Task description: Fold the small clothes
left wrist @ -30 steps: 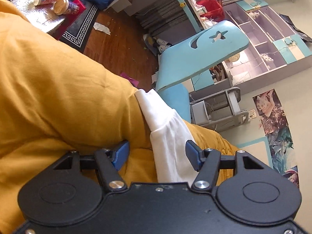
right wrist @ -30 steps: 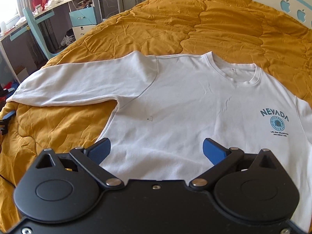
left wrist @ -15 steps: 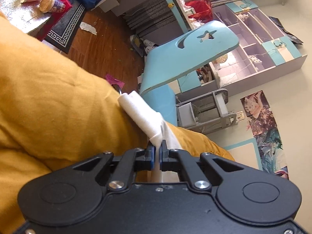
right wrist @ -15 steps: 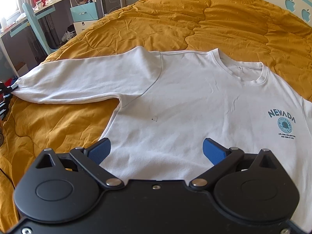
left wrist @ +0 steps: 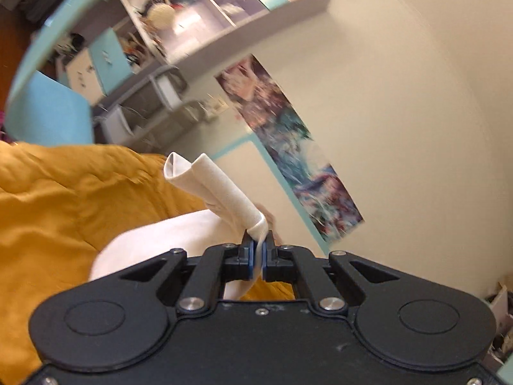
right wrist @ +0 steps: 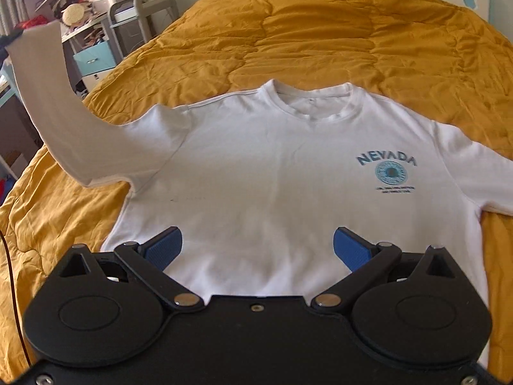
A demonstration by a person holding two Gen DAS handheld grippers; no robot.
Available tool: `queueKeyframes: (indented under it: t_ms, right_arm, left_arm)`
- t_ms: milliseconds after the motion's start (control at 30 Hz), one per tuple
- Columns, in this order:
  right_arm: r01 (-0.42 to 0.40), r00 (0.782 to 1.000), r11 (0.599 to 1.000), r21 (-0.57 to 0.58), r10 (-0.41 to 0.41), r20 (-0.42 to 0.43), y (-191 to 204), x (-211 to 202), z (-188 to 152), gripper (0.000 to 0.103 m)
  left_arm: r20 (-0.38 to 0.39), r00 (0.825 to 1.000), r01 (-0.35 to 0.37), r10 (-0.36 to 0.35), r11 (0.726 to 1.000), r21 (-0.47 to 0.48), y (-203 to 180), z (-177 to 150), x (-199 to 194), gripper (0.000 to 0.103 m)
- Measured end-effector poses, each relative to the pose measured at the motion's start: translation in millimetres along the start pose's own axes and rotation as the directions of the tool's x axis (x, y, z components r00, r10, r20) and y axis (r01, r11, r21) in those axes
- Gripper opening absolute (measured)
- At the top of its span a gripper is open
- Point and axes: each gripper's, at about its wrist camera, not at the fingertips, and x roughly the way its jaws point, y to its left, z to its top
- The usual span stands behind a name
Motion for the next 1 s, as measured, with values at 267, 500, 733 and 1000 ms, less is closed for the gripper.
queueKeyframes:
  t_ms: [267, 500, 733, 1000]
  right_arm:
    - [0.112, 0.994, 0.985, 0.129, -0.113, 0.003, -90.0, -38.0, -12.8, 0.102]
    - [0.171, 0.984, 0.960, 0.220, -0.179, 0.016, -146.5, -56.8, -25.1, 0.103]
    - [0.096, 0.990, 0.951, 0.295, -0.121, 0.067, -174.2, -30.0, -12.8, 0.102]
    - [0.096, 0.986, 0.985, 0.146, -0.114, 0.120, -131.0, -7.1, 8.4, 0.101]
  left_arm:
    - [-0.377, 0.908, 0.201, -0.184, 0.980, 0.005, -81.3, -184.3, 86.5, 0.003]
    - [-0.696, 0.718, 0.058, -0.018, 0.998, 0.035, -72.5, -325.9, 110.5, 0.042]
    - [-0.592, 0.803, -0.009, 0.063, 0.996, 0.094, -24.8, -254.2, 80.8, 0.042]
    - [-0.501, 0.845, -0.147, 0.187, 0.982, 0.118, -8.5, -204.5, 82.2, 0.044]
